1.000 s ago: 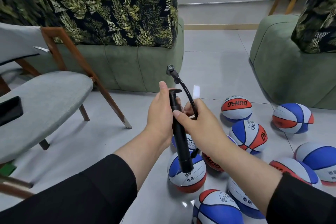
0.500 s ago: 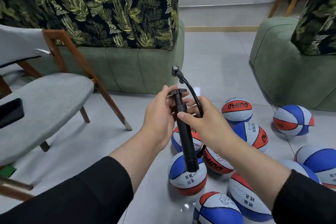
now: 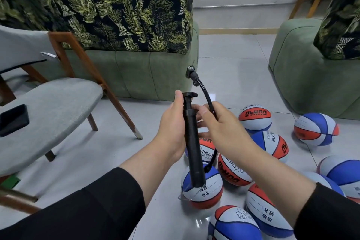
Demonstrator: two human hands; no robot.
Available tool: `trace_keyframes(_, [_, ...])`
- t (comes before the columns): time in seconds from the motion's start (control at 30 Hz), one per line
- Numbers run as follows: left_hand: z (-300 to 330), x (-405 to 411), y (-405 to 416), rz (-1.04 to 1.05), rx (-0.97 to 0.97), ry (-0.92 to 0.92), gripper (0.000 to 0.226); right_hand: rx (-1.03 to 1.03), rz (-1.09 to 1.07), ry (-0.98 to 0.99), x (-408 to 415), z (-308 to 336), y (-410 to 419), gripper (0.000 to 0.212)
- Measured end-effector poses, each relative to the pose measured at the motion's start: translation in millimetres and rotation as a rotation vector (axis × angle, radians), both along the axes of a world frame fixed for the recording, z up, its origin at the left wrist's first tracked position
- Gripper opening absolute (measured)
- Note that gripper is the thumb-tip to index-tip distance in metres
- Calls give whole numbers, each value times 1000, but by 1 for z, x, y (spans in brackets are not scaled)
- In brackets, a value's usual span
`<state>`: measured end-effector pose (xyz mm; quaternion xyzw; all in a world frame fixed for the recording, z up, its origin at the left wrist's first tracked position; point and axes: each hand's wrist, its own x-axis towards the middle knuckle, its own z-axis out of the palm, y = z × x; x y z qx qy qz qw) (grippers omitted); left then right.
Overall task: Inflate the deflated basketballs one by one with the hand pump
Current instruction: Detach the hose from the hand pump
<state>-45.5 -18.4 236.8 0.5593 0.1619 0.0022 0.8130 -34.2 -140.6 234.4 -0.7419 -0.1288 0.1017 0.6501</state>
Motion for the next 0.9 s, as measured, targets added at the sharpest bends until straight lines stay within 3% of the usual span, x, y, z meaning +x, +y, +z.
trace_keyframes(0.1, [-4, 5, 4, 89, 33, -34, 66, -257, -103, -146, 7, 10, -8, 35])
trace_keyframes(0.17, [-5, 6, 5, 113, 34, -29, 61, -291, -109, -162, 11, 17, -13, 37])
trace_keyframes(0.3, [-1, 6, 4, 131, 35, -46, 53, -213, -64, -126, 11, 26, -16, 36])
trace_keyframes(0.63, [5, 3, 4, 123, -6, -82, 65, 30, 41, -130, 6, 31, -11, 33])
trace_keyframes(0.9, [1, 2, -6, 29, -140, -125, 72, 48, 19, -120, 7, 24, -5, 32])
